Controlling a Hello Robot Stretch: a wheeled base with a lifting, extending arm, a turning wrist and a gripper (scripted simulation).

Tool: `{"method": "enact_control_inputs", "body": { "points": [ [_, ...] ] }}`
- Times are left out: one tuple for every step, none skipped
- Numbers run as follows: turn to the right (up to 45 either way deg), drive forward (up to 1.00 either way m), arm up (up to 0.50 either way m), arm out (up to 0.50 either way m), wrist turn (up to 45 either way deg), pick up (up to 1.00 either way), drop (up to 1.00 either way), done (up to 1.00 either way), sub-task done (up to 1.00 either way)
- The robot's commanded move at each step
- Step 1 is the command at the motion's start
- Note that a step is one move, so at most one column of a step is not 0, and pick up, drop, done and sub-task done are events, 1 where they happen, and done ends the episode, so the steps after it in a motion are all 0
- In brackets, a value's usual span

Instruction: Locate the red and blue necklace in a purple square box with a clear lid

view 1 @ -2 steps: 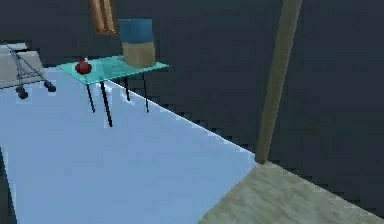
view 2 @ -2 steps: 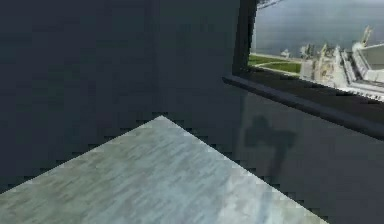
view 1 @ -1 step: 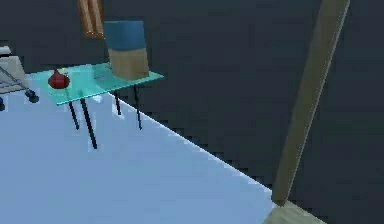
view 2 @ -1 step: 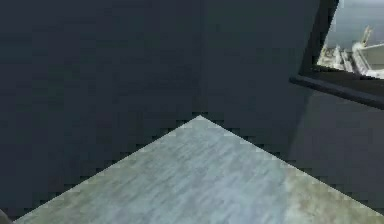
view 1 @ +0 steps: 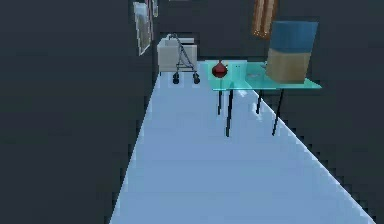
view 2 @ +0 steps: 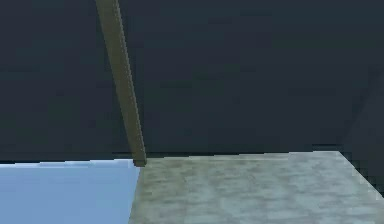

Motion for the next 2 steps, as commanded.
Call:
{"method": "enact_control_inputs", "body": {
  "points": [
    [-3.0,0.00,0.00,0.00,0.0,0.00,0.00,0.00,0.00],
    [0.0,1.00,0.00,0.00,0.0,0.00,0.00,0.00,0.00]
  ]
}}
